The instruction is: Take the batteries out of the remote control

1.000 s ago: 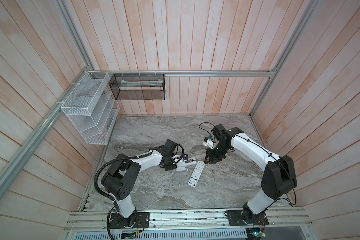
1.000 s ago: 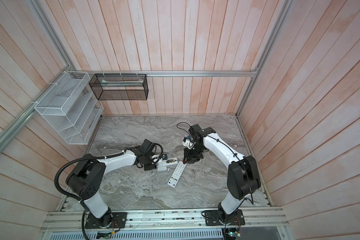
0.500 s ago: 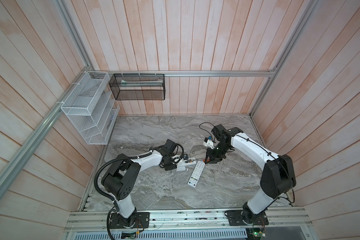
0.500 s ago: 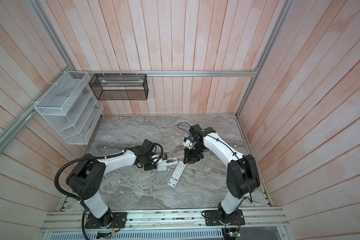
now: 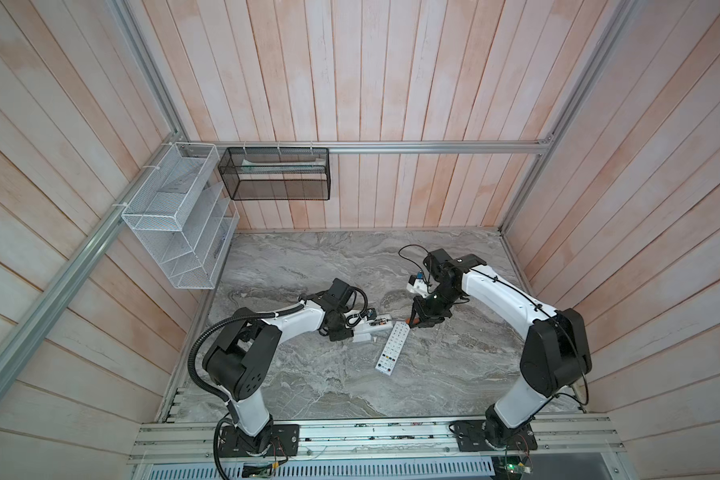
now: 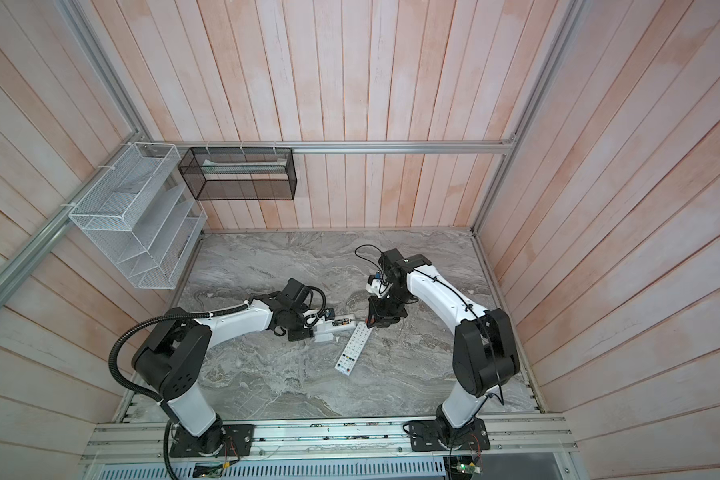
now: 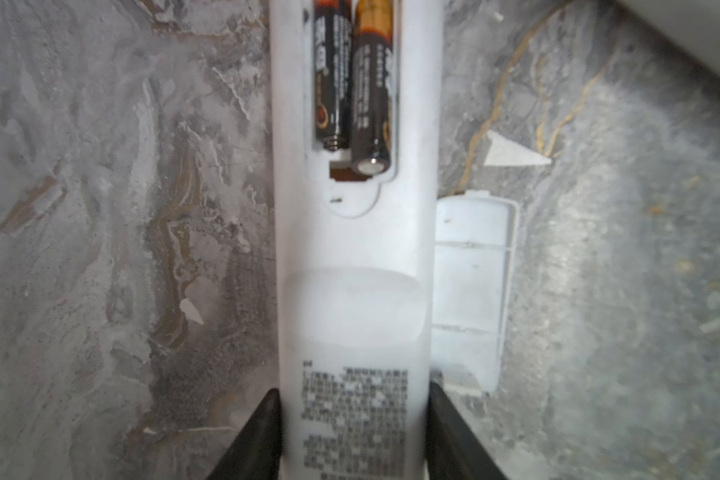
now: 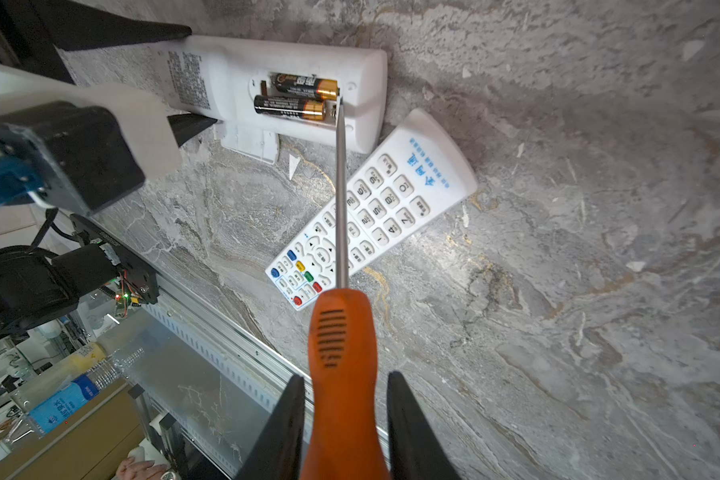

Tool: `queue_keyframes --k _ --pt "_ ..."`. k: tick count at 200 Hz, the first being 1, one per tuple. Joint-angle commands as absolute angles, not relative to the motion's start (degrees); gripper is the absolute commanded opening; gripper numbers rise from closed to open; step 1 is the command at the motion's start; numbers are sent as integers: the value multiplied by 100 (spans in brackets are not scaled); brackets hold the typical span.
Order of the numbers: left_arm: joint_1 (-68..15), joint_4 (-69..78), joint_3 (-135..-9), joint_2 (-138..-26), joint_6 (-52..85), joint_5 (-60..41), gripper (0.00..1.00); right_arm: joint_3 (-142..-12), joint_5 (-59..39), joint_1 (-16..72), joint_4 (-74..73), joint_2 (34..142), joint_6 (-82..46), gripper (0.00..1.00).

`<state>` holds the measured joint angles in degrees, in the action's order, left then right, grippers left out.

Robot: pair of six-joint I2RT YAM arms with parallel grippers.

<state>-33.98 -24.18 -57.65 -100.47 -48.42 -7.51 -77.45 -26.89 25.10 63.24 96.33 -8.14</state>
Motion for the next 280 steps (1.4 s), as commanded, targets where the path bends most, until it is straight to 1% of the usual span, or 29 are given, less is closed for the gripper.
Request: queue_keyframes --k 1,67,112,176,236,280 --pt "-3516 -2664 -5643 -10171 -4904 -1112 20 -7743 -2844 2583 6187 9775 -796 0" --pt "-3515 -2633 -5602 -10126 -4904 -1110 20 -7743 -2899 2654 6151 9822 -809 0" --pt "-3516 -2602 -5550 -10081 -4914 -1102 20 -7812 -2559 2620 6249 9759 -874 0" --pt "-3511 -2585 -5502 -10026 -4917 -1124 20 -7867 -2392 2552 6289 9698 -945 0" --pt "-3540 -2594 -5561 -10005 -4813 -1176 20 -7871 -2633 2610 6187 9904 -1043 0" --pt "-3577 -2591 -5681 -10007 -4655 -1133 19 -8067 -2762 2636 6169 10037 -1362 0"
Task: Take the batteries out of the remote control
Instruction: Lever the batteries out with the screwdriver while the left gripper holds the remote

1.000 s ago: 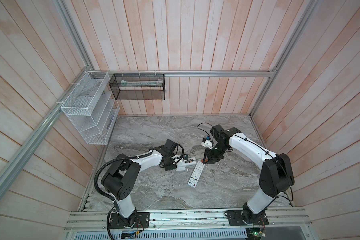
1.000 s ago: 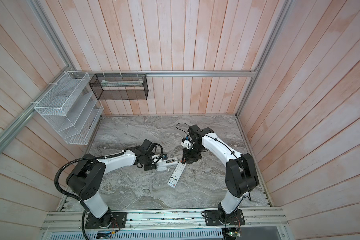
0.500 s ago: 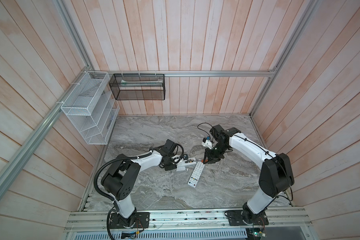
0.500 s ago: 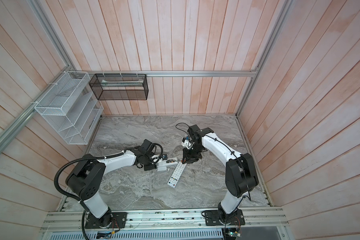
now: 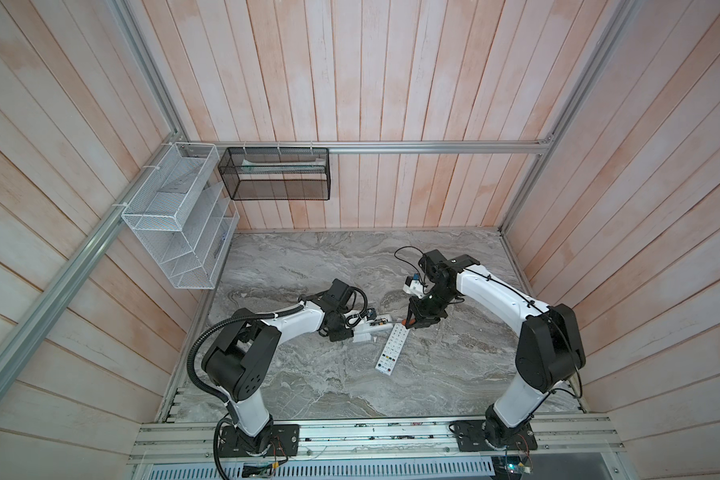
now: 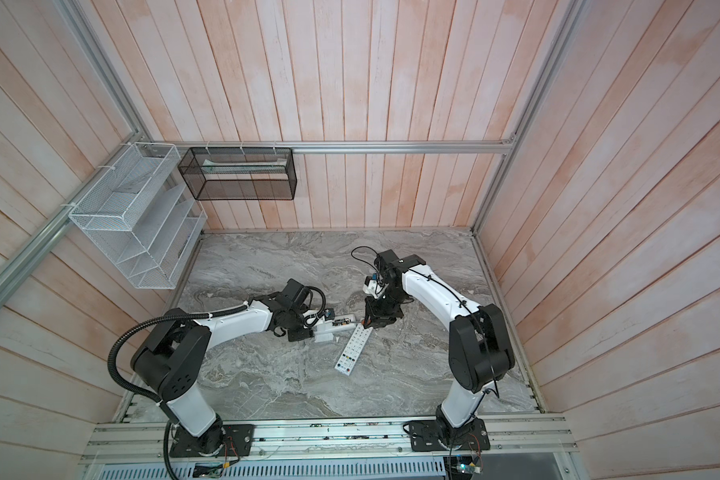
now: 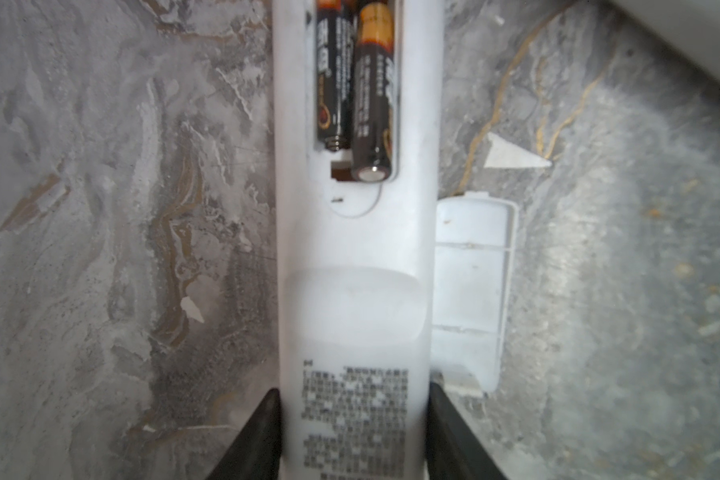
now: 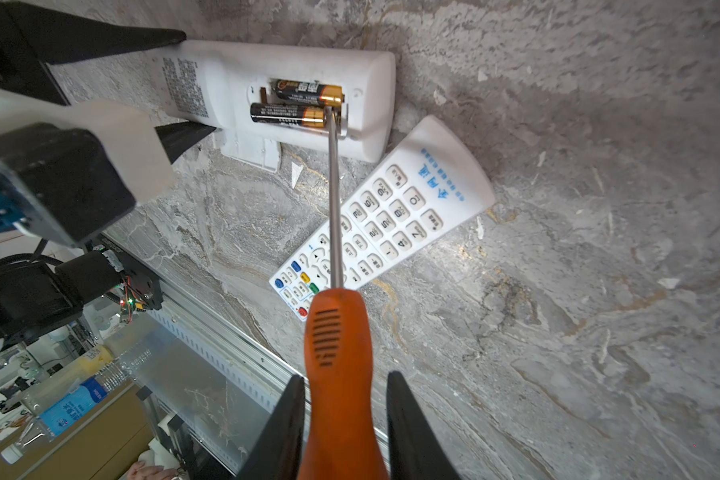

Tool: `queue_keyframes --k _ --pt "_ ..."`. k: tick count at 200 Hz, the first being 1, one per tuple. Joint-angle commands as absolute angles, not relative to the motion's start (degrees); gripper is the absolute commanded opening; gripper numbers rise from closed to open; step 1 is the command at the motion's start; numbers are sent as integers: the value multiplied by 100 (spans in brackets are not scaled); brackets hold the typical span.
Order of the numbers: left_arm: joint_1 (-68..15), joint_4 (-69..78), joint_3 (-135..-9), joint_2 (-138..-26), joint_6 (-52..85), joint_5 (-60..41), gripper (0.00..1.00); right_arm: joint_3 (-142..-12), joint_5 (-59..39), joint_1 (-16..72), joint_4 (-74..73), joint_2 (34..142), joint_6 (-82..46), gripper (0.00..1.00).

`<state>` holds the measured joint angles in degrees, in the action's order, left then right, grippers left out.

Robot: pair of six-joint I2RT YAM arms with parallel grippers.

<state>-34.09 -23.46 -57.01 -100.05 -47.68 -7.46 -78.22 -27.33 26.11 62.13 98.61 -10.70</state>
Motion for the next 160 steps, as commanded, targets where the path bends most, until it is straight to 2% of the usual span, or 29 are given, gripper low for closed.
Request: queue_keyframes --k 1,67,160 --pt "-3577 -2592 -5675 -10009 -4652 -1129 19 -8072 -2770 2641 6169 10037 -1371 0" --pt "-3674 -2595 -5783 -10045 -4478 -1061 19 -8210 -3292 2721 5728 10102 -2190 0" --pt "-3674 -2657 -5959 -10160 -4299 -1286 19 -6175 -2832 2821 4209 8985 -3365 0"
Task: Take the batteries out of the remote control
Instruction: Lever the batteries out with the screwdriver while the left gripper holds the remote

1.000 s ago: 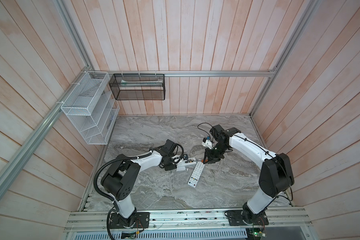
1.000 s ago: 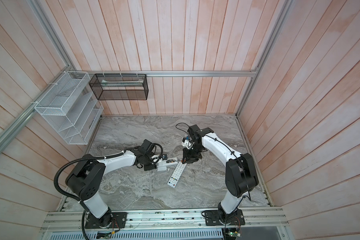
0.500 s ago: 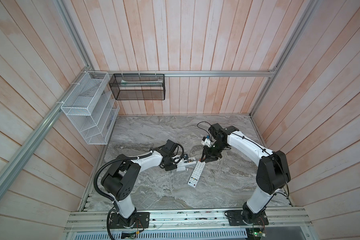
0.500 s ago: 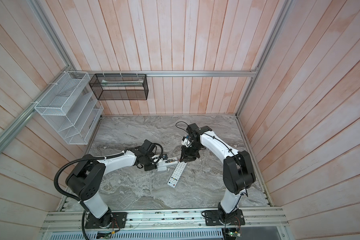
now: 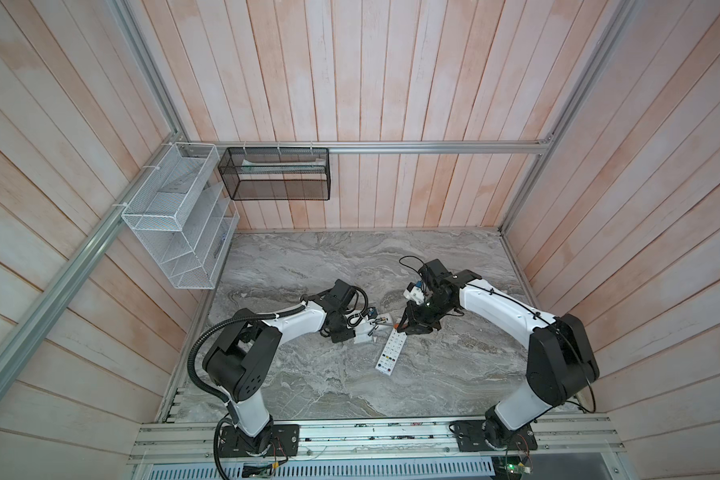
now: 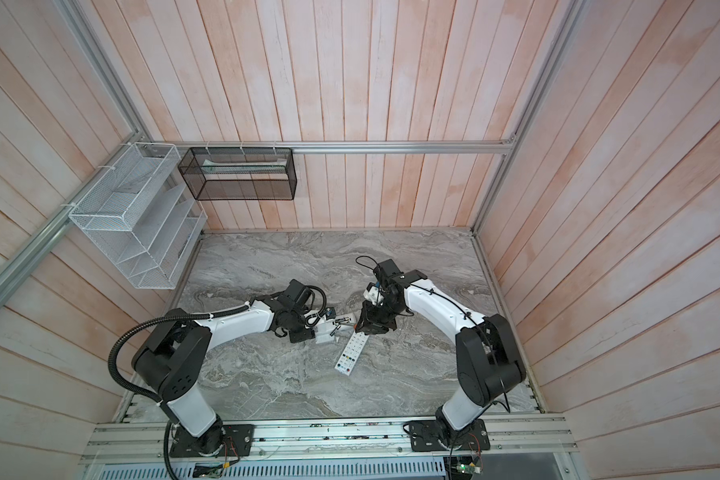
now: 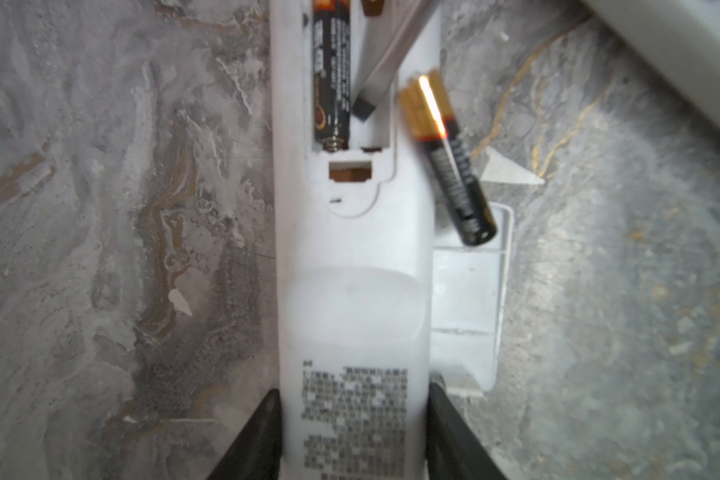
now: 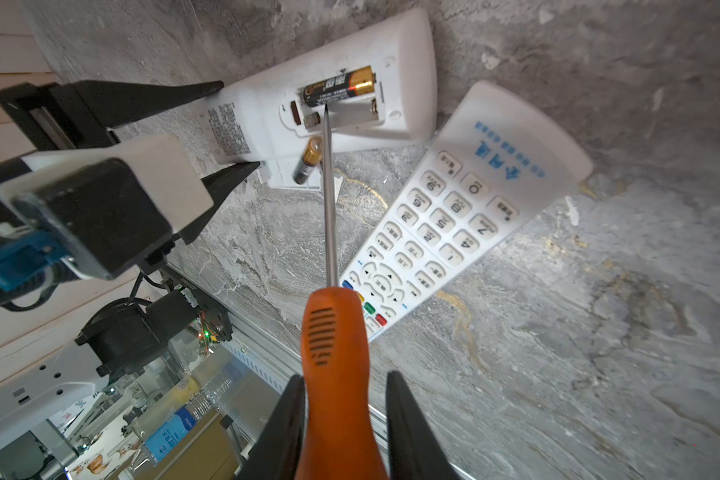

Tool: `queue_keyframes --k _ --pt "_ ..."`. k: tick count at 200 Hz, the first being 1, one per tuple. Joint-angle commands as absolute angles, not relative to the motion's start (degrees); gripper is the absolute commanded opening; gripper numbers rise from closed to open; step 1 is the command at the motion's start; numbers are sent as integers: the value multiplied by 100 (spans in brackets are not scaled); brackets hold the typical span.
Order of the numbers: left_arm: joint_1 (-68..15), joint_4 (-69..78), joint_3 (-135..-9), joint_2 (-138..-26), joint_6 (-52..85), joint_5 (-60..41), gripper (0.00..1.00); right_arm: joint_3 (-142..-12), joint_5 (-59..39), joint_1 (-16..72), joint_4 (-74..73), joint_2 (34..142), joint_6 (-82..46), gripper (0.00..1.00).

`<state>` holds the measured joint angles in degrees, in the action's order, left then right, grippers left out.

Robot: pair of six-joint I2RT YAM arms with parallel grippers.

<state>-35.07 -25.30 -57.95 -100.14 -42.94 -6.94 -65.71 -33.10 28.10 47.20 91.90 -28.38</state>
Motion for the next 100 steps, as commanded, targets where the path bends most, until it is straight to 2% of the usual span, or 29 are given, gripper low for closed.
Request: queue_keyframes --k 1,100 --pt "-3674 -2660 -5955 -10160 -4294 -1285 19 -6151 -2831 2821 4201 8970 -3379 0" --pt "-3674 -2716 -6046 -10195 -4054 -1666 19 -4607 -2675 2892 2567 8477 -3779 0"
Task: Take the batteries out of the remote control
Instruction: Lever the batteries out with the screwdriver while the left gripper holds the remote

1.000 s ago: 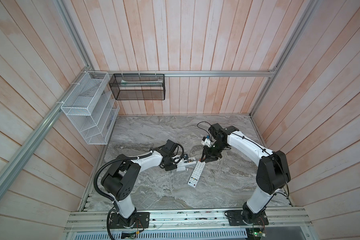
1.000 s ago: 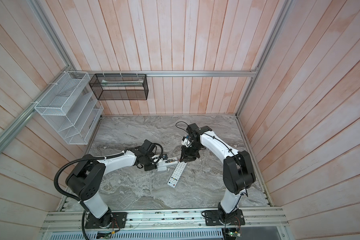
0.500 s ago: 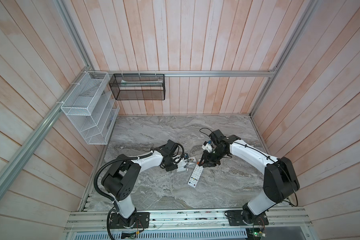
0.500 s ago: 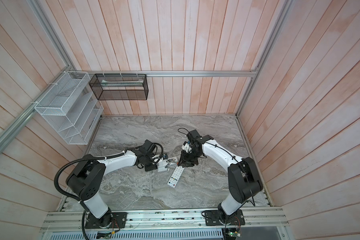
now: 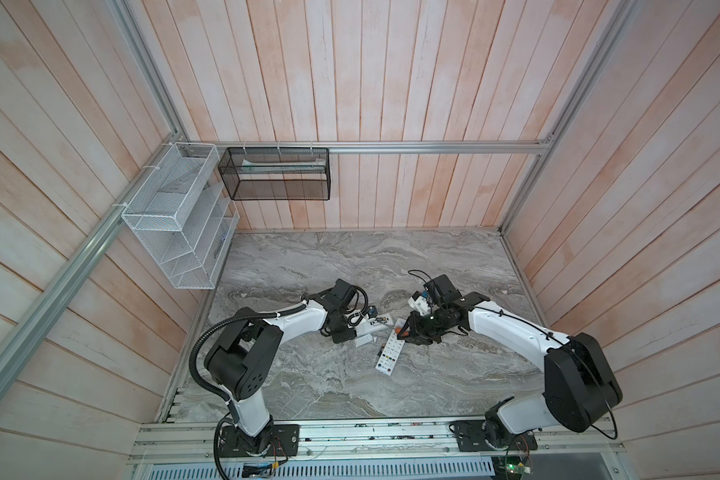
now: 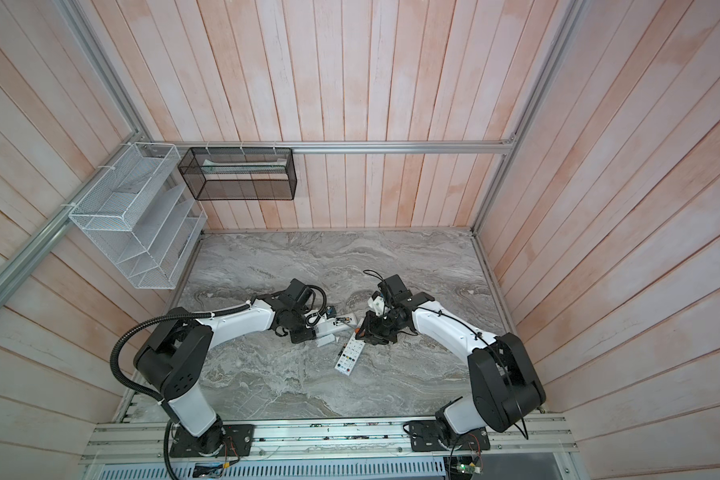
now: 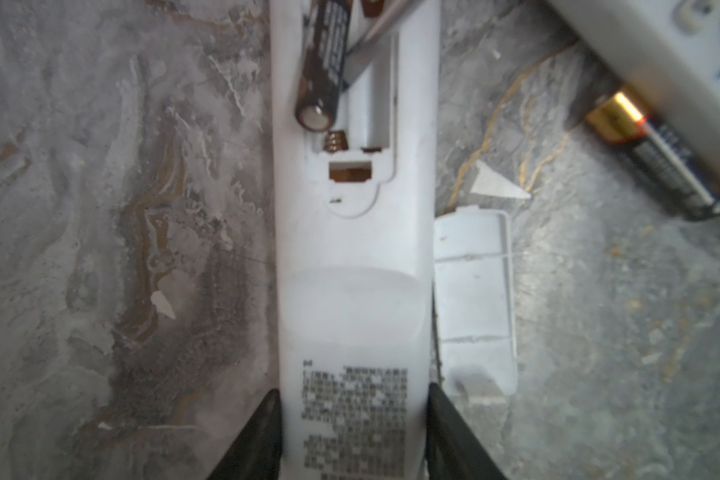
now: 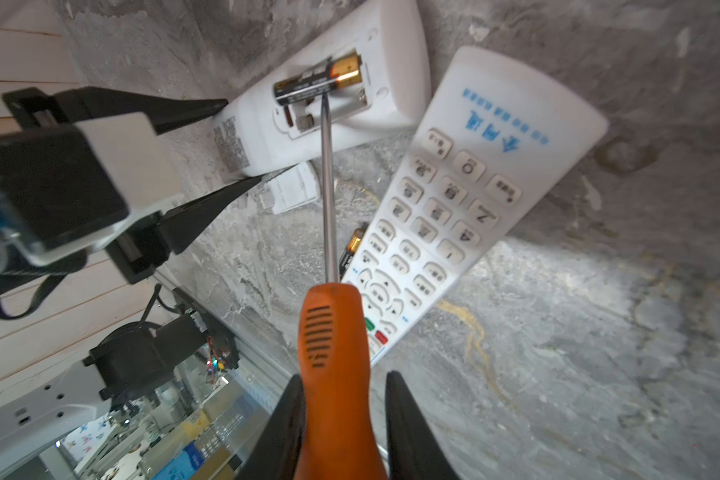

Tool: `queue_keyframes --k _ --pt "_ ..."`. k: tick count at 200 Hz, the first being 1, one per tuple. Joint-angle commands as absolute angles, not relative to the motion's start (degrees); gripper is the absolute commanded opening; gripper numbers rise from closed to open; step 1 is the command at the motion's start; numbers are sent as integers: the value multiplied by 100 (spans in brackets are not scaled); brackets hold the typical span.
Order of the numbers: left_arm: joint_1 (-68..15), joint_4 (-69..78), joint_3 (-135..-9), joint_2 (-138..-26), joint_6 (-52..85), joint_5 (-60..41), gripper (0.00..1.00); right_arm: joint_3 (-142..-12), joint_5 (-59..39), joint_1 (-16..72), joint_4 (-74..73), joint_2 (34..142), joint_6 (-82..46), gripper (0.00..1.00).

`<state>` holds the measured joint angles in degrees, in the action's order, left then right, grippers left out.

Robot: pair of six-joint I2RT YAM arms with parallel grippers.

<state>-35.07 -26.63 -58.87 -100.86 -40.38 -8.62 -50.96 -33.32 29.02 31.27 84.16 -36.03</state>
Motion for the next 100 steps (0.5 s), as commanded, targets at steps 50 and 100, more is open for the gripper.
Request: queue_keyframes --k 50,100 --pt "-3674 -2733 -6025 -10185 -4008 -1767 19 -3646 -2540 2883 1898 8101 -3902 0" --pt "-3674 -2794 -6082 -10197 -4003 -1797 19 -3789 -2362 2792 1979 7910 -3761 0"
